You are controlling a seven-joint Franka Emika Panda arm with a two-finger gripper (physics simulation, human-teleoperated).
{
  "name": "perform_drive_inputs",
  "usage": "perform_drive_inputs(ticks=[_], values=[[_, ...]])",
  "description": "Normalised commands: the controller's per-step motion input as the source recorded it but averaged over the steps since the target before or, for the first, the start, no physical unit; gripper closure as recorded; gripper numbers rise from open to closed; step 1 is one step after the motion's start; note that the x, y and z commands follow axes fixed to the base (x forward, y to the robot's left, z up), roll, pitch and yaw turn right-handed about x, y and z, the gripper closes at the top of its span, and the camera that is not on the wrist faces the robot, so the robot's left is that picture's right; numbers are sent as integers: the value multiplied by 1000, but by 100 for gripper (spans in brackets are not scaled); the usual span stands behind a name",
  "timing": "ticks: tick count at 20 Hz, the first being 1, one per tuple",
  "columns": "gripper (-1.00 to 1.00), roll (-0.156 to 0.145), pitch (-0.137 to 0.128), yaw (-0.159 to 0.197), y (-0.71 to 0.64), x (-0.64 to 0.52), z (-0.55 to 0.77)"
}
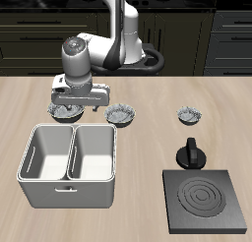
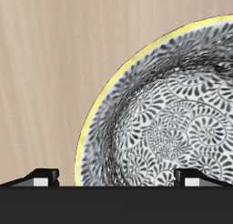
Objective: Place the largest bowl on the flat stove
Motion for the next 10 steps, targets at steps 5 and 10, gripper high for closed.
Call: perform_drive_inputs(ticks=[5, 10], values=[[100, 20, 41, -15, 30, 32, -174], [100, -16, -35, 2, -26, 26, 93]])
